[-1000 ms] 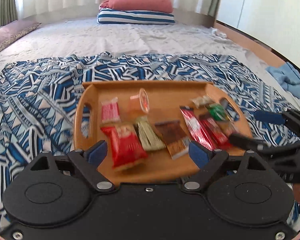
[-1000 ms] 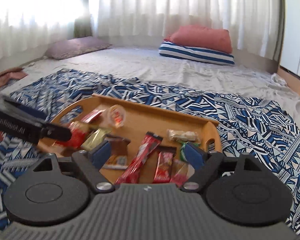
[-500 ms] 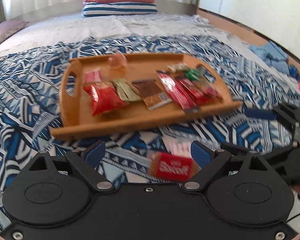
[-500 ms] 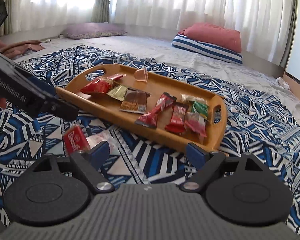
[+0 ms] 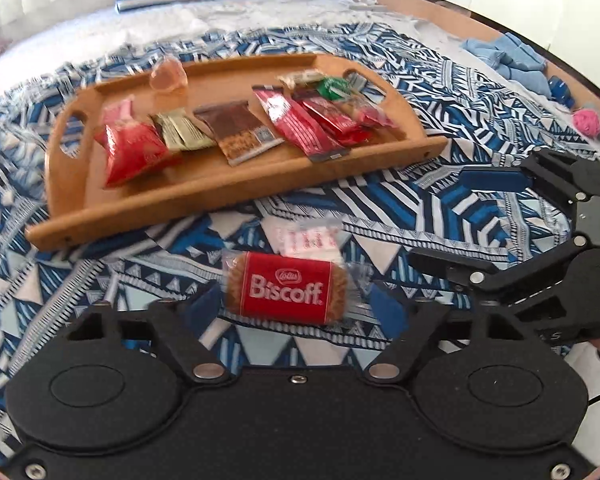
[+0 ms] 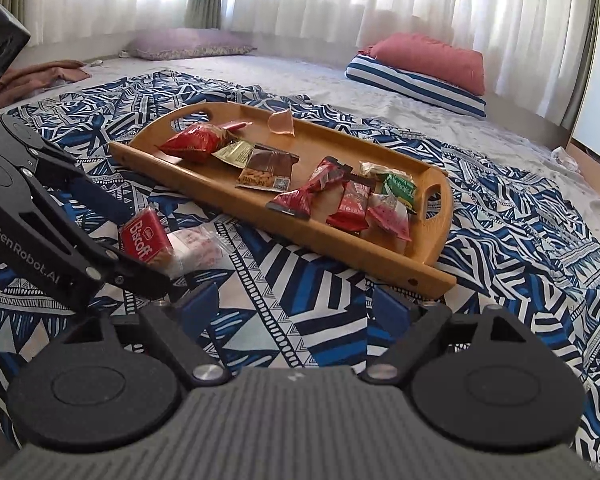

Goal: Organize snacks
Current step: 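Grasp the red Biscoff packet with the left tool while the right tool grasps the clear packet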

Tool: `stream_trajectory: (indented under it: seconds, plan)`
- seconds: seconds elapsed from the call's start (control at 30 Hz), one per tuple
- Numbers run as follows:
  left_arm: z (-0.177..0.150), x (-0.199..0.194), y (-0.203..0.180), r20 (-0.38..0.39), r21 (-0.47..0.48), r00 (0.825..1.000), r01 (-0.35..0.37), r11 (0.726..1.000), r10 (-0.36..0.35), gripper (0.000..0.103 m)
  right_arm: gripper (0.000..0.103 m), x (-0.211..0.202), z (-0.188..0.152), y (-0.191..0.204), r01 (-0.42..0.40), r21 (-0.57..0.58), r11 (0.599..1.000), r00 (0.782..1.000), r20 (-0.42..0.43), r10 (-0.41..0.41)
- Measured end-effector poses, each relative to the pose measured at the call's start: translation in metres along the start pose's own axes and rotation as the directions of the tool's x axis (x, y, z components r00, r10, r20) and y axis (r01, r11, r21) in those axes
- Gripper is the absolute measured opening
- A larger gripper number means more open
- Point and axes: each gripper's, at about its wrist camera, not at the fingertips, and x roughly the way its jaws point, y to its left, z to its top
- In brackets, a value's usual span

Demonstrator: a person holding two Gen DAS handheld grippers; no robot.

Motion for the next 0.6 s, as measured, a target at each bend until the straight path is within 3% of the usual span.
stream_trajectory:
  seconds: [0.1, 0.4, 0.6]
  plan:
    - [-0.001, -0.002, 0.000, 0.024, 0.011, 1.000, -0.006, 1.000, 0.005, 0.061, 0.092, 0.000, 0.000, -0.001, -0.003, 0.003, 1.000, 1.000, -0.003, 0.004]
    - [0.003, -0.023, 0.011, 0.097, -0.026, 0.994, -0.055, 0.998, 0.057, 0.061, 0.092, 0.008, 0.008, 0.015, -0.025, -0.042, 0.999, 1.000, -0.004, 0.025]
    - [0.007, -0.028, 0.032, 0.095, -0.083, 0.988, -0.110, 0.990, 0.118, 0.061, 0.092, 0.019, 0.015, 0.033, -0.067, -0.064, 0.996, 0.998, -0.010, 0.067]
